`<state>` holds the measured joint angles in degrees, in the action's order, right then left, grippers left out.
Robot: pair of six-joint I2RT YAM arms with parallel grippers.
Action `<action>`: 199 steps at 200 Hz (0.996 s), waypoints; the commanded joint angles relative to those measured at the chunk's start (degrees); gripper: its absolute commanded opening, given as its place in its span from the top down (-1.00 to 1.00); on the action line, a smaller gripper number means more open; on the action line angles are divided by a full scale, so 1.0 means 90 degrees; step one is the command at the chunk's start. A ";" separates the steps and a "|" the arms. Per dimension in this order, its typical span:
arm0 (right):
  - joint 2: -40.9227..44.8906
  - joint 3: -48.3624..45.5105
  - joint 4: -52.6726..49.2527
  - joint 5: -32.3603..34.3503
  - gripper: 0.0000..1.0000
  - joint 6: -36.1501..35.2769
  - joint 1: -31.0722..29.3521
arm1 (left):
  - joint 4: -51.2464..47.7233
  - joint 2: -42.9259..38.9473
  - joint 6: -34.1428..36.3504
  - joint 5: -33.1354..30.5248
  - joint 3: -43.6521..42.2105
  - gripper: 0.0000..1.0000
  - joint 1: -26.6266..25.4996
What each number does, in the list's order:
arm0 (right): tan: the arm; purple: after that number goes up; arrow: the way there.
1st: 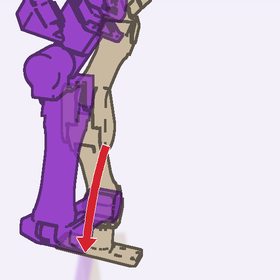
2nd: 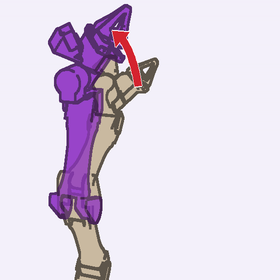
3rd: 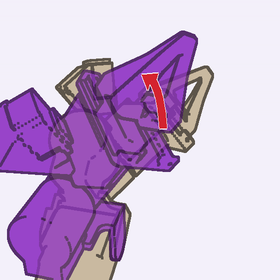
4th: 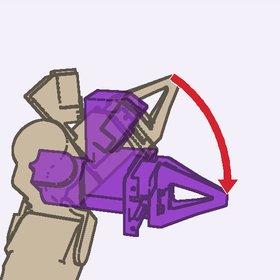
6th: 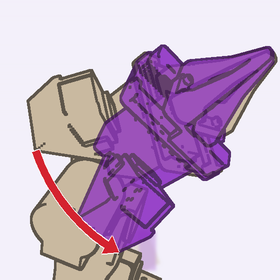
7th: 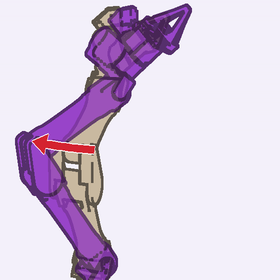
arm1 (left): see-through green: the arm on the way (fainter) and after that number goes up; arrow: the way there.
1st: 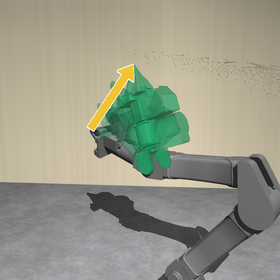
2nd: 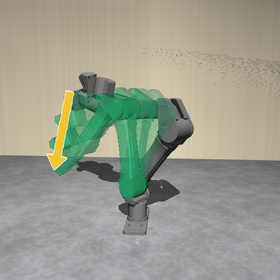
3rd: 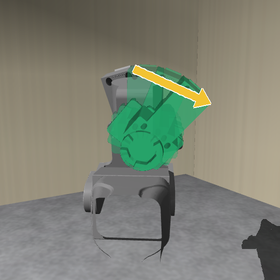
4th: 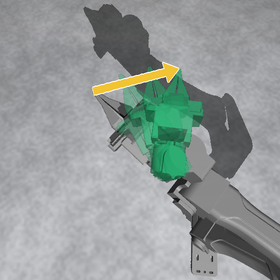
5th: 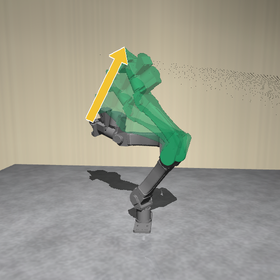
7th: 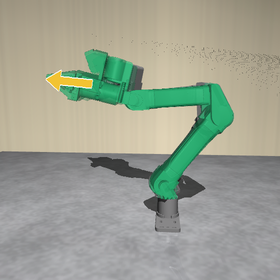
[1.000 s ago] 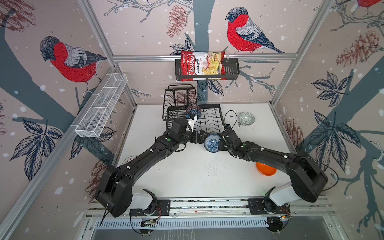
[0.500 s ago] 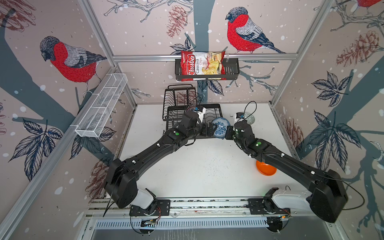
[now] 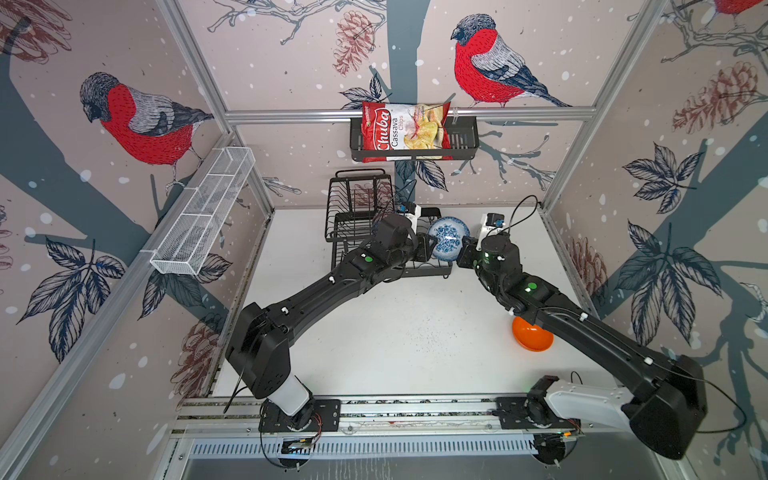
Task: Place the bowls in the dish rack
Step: 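Lift the blue floral bowl with the right gripper up beside the rack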
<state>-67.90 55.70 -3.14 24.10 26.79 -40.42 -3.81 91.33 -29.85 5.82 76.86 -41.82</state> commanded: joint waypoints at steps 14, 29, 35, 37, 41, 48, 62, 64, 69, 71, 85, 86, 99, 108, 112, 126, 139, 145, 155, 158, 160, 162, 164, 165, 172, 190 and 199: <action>0.0149 -0.0005 0.0557 0.0276 0.98 0.0074 -0.0111 | 0.0329 0.0106 -0.0024 -0.0288 0.0154 0.52 -0.0077; 0.0152 -0.0050 0.0626 0.0341 0.97 0.0128 -0.0189 | 0.0379 0.0178 -0.0044 -0.0290 0.0203 0.67 -0.0134; 0.0154 -0.0070 0.0650 0.0377 0.96 0.0157 -0.0225 | 0.0390 0.0214 -0.0051 -0.0286 0.0239 0.78 -0.0155; 0.0158 -0.0070 0.0663 0.0386 0.96 0.0158 -0.0230 | 0.0391 0.0228 -0.0052 -0.0286 0.0254 0.82 -0.0157; 0.0157 -0.0090 0.0684 0.0405 0.94 0.0178 -0.0248 | 0.0378 0.0257 -0.0057 -0.0291 0.0283 0.87 -0.0166; 0.0162 -0.0112 0.0716 0.0443 0.92 0.0202 -0.0266 | 0.0377 0.0296 -0.0069 -0.0300 0.0331 0.89 -0.0176; 0.0161 -0.0134 0.0768 0.0447 0.89 0.0234 -0.0291 | 0.0420 0.0341 -0.0101 -0.0332 0.0361 0.97 -0.0186; 0.0157 -0.0134 0.0773 0.0447 0.88 0.0241 -0.0293 | 0.0430 0.0343 -0.0109 -0.0341 0.0362 0.98 -0.0187; 0.0154 -0.0134 0.0778 0.0443 0.87 0.0237 -0.0293 | 0.0449 0.0343 -0.0125 -0.0368 0.0357 1.00 -0.0196; 0.0157 -0.0130 0.0778 0.0446 0.87 0.0237 -0.0291 | 0.0452 0.0348 -0.0132 -0.0377 0.0354 1.00 -0.0197; 0.0143 -0.0096 0.0768 0.0450 0.85 0.0213 -0.0292 | 0.0550 0.0326 -0.0173 -0.0471 0.0325 1.00 -0.0192; 0.0143 -0.0091 0.0768 0.0449 0.85 0.0215 -0.0293 | 0.0560 0.0324 -0.0177 -0.0476 0.0321 1.00 -0.0194; 0.0142 -0.0071 0.0777 0.0471 0.81 0.0183 -0.0287 | 0.0711 0.0259 -0.0232 -0.0574 0.0245 1.00 -0.0197; 0.0142 -0.0049 0.0773 0.0471 0.76 0.0171 -0.0289 | 0.0827 0.0210 -0.0267 -0.0689 0.0184 1.00 -0.0196; 0.0152 -0.0039 0.0769 0.0469 0.73 0.0172 -0.0293 | 0.0892 0.0186 -0.0280 -0.0741 0.0151 1.00 -0.0197; 0.0151 -0.0003 0.0768 0.0417 0.58 0.0202 -0.0291 | 0.1033 0.0121 -0.0319 -0.0953 0.0086 1.00 -0.0192; 0.0152 0.0054 0.0751 0.0307 0.43 0.0241 -0.0292 | 0.1121 0.0106 -0.0342 -0.1121 0.0103 1.00 -0.0194; 0.0152 0.0087 0.0737 0.0253 0.36 0.0260 -0.0282 | 0.1148 0.0106 -0.0352 -0.1210 0.0117 1.00 -0.0197; 0.0152 0.0151 0.0711 0.0170 0.23 0.0316 -0.0284 | 0.1211 0.0106 -0.0357 -0.1371 0.0146 1.00 -0.0197; 0.0154 0.0173 0.0698 0.0147 0.19 0.0327 -0.0284 | 0.1224 0.0101 -0.0371 -0.1432 0.0168 1.00 -0.0197; 0.0152 0.0189 0.0687 0.0138 0.16 0.0340 -0.0279 | 0.1239 0.0105 -0.0369 -0.1476 0.0170 1.00 -0.0197; 0.0152 0.0200 0.0677 0.0124 0.13 0.0348 -0.0275 | 0.1248 0.0101 -0.0374 -0.1523 0.0183 1.00 -0.0197; 0.0159 0.0220 0.0668 0.0105 0.11 0.0352 -0.0272 | 0.1257 0.0105 -0.0375 -0.1572 0.0198 1.00 -0.0197; 0.0160 0.0233 0.0664 0.0096 0.10 0.0358 -0.0273 | 0.1265 0.0106 -0.0375 -0.1583 0.0199 1.00 -0.0197; 0.0166 0.0296 0.0633 0.0051 -0.01 0.0401 -0.0265 | 0.1320 0.0098 -0.0359 -0.1772 0.0230 1.00 -0.0202; 0.0159 0.0486 0.0546 -0.0135 -0.21 0.0530 -0.0202 | 0.1580 0.0068 -0.0273 -0.2198 0.0271 1.00 -0.0197; 0.0157 0.0590 0.0516 -0.0244 -0.30 0.0610 -0.0158 | 0.1702 0.0074 -0.0216 -0.2434 0.0314 1.00 -0.0197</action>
<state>-66.78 58.98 1.23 24.84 30.22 -42.54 1.80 92.71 -32.56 -9.13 78.41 -43.68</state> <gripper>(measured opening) 0.605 0.104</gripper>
